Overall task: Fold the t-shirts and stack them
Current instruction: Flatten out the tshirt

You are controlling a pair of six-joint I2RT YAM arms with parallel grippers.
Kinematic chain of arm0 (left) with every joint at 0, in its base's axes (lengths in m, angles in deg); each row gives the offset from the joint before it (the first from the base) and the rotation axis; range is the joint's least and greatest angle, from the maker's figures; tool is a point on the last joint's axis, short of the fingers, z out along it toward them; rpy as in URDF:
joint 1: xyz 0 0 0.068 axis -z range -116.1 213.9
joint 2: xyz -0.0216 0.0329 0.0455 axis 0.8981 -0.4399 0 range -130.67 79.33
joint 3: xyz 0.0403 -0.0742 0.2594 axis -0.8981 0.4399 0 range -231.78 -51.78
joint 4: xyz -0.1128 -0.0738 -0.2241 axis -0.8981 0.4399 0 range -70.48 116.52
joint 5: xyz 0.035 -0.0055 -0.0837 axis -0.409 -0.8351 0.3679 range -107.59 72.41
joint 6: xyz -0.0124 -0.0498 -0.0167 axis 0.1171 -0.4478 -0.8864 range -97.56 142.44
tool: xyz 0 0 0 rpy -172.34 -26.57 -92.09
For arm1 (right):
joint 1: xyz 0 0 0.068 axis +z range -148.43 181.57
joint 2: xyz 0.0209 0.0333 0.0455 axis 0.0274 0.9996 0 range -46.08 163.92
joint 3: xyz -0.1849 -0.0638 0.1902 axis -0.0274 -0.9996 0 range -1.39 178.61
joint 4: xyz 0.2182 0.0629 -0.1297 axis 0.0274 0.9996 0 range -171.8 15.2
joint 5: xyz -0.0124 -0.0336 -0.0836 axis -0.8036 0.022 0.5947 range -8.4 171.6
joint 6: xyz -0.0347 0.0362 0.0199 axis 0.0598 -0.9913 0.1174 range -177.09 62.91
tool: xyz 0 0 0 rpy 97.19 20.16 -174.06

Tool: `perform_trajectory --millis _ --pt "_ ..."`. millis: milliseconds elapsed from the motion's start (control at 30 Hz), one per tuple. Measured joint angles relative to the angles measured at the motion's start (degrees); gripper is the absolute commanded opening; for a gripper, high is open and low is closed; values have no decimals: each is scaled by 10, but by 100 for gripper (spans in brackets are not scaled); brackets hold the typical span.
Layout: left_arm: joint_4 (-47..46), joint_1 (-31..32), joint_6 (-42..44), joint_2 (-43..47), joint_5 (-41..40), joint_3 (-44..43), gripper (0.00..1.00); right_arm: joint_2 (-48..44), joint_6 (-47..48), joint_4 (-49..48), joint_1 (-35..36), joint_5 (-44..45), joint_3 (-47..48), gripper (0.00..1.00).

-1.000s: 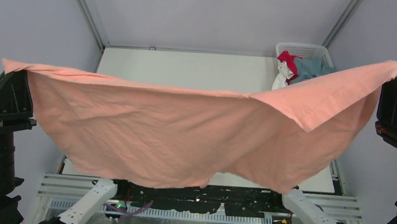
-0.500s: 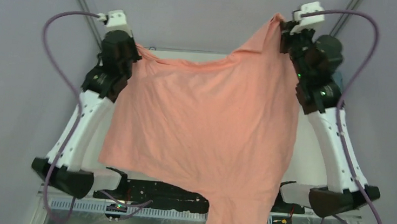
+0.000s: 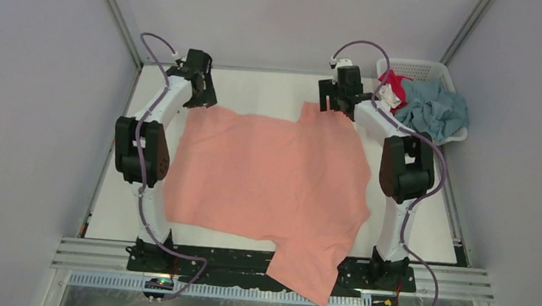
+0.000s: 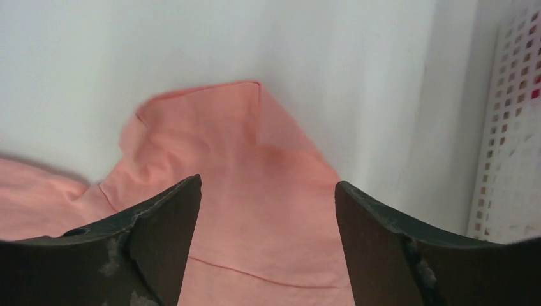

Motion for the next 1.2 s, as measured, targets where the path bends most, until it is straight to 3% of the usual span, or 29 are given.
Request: perform_trajectory --millis 67,300,567,767,1033,1200 --pt "-3 0 -2 18 4 0 100 13 -13 16 0 -4 30 99" --pt "-26 3 -9 119 57 50 100 -57 -71 23 0 -33 23 95" --pt "-66 3 -38 217 158 232 100 -228 -195 42 15 -77 -198 95" --pt "-75 3 -55 192 244 282 100 -236 -275 85 25 -105 -344 95" --pt "-86 1 -70 113 289 269 100 -146 -305 83 21 -103 -284 95" --pt "-52 -10 -83 33 290 186 99 -60 -312 85 3 -109 -176 95"
